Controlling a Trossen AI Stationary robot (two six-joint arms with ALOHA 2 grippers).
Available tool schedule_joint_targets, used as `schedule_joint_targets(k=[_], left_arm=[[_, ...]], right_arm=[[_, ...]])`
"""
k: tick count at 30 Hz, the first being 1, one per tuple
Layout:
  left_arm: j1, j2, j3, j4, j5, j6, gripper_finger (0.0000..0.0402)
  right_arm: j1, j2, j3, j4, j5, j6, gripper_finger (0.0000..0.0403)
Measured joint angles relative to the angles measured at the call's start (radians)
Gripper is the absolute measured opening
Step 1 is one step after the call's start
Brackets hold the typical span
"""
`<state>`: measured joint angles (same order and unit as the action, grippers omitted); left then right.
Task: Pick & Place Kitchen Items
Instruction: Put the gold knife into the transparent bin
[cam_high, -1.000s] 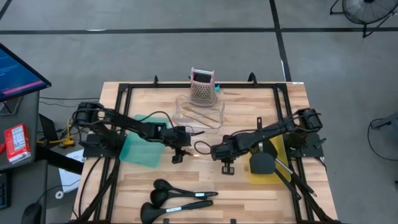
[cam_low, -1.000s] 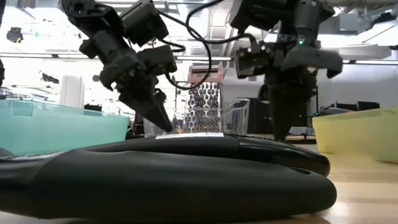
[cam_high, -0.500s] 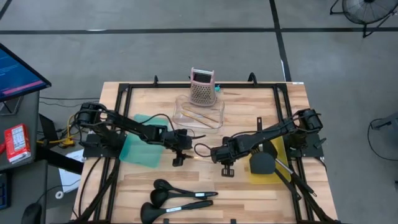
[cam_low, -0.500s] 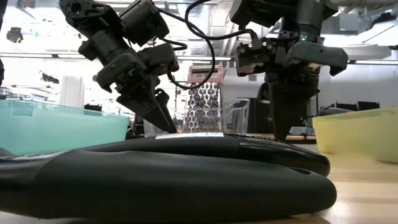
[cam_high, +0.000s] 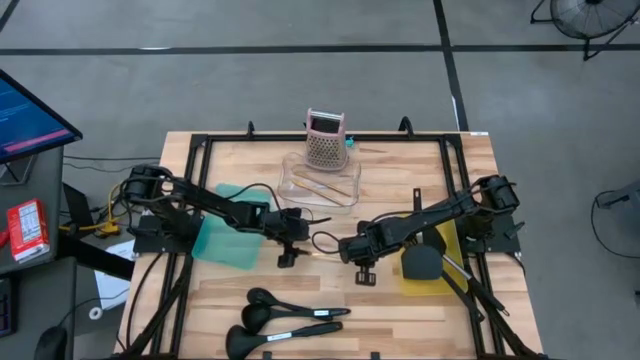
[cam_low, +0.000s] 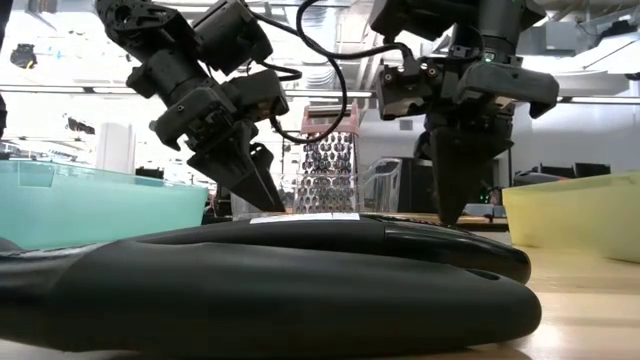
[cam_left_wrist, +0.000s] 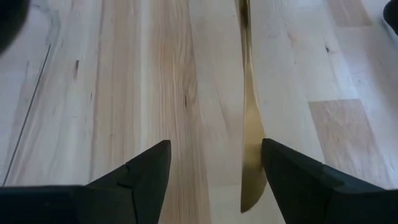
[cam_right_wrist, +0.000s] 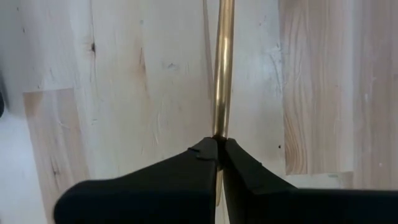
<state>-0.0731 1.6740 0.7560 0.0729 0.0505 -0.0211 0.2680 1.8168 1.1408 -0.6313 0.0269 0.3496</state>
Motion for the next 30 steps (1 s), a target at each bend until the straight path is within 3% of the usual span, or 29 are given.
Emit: schedule_joint_targets(k=[22,26,30], left_arm=[[-0.059,0.216,0.160,0.003,0.001,0.022,0.0237],[-0.053,0.216,0.163,0.001,-0.030,0.022,0.0195],[-0.047,0.217,0.163,0.001,-0.045,0.019,0.0112]], right_arm=[[0.000,-0.001,0.003,0.049,-0.001,0.003,0.0000],[0.006,-0.001,0.003,0.060,-0.001,0.003,0.0000],[0.011,-0.002,0.003,0.064,0.004,0.011,0.0000]])
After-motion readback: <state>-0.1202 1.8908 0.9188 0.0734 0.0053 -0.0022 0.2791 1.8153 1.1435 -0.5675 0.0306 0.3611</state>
